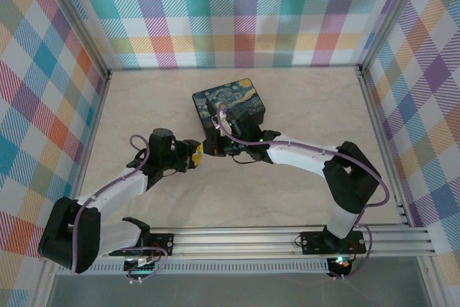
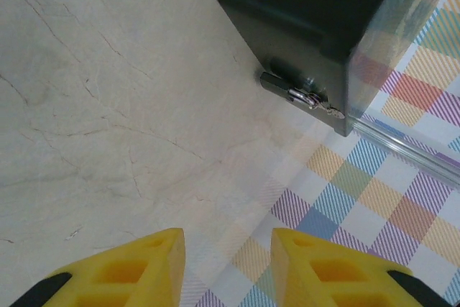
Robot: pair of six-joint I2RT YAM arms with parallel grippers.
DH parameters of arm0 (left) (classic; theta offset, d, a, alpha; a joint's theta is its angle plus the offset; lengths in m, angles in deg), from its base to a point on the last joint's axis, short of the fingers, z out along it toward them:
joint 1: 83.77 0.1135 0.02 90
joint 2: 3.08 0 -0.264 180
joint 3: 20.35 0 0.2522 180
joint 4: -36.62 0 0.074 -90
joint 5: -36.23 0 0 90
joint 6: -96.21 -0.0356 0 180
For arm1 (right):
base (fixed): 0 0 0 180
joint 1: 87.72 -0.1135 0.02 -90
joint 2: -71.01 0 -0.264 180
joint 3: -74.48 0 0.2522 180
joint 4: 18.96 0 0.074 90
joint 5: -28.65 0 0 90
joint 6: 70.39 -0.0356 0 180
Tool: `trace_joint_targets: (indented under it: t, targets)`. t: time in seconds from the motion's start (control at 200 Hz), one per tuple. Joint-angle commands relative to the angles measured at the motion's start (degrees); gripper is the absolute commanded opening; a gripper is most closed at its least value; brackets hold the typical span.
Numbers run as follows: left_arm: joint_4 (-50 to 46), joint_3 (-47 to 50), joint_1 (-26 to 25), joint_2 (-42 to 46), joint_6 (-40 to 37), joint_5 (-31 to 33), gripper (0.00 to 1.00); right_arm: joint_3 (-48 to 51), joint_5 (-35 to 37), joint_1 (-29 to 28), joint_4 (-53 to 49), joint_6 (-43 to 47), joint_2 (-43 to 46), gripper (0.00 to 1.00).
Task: Unlock the padlock with the key
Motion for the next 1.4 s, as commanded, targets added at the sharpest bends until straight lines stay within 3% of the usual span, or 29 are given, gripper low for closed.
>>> trace_joint_targets:
  t: [0.0, 0.71, 1.395]
  targets:
    - [3.8, 0.6, 0.1, -0.7, 1.6, -2.6, 0.36, -1.4, -0.3, 0.3, 3.0, 1.2, -1.3, 0.06]
    - [5.1, 0.0, 0.1, -2.0, 3.3, -2.8, 0.27, 0.5, -0.5, 1.0, 5.2, 1.5, -2.2, 0.06]
    - [3.4, -2.0, 0.5, -3.9, 2.1, -3.2, 0.00, 2.2, -1.2, 2.8, 4.9, 1.4, -1.3, 0.06]
